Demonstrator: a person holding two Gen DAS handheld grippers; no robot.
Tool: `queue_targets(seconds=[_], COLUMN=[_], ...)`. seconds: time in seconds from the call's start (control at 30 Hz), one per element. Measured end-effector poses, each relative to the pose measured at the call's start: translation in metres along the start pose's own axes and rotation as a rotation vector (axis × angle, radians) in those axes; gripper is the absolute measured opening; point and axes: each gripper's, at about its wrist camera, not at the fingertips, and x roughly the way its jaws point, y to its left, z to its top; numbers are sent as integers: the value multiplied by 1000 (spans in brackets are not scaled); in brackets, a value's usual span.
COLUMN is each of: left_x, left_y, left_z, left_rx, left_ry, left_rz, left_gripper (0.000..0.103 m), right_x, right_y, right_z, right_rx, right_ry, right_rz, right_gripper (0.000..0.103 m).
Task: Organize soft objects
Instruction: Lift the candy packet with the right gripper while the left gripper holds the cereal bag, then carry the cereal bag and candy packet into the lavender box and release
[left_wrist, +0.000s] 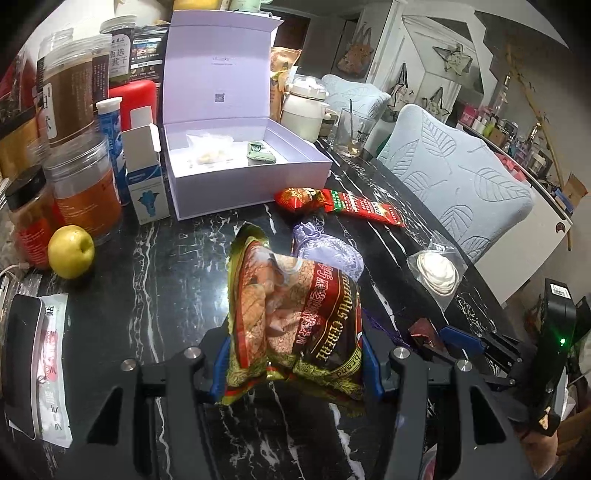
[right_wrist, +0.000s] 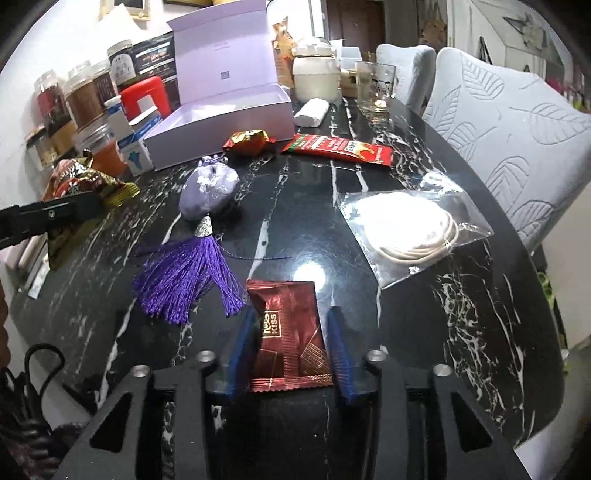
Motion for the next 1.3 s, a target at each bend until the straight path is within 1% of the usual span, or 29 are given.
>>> queue_targets(seconds=[0.1,0.17,0.23,0.3,0.5,0.7,1.03,1.3], left_x=[1,2,1,1,-3,-12,-22,-27], left_y=[2,3,4,5,7,6,10,15], left_z=[0,0,-1,0,3,15,43,73], left_rx=[-4,-8,-13,-13,-13,4,19,35], left_ry=[1,3,3,0,-12,-51,-127,-197], left_rz=[7,9,11,13,17,27,53,72], left_gripper=[55,55,55,55,55,55,55,55], right_x=[2,3,3,4,1,-11,-33,-37], right_y=[6,11,10,8,-6,-2,10,17], right_z=[-1,-2,0,1,2,15,62,99], right_rx=[-27,-67,-58,-49,40,30,-35,-57], right_ry=[-9,-21,-21,-23,-39,-85,-229,-301], right_rz=[-36,-64,-60,-49,35,63,106,148], right_gripper=[47,32,27,27,27,27,27,27])
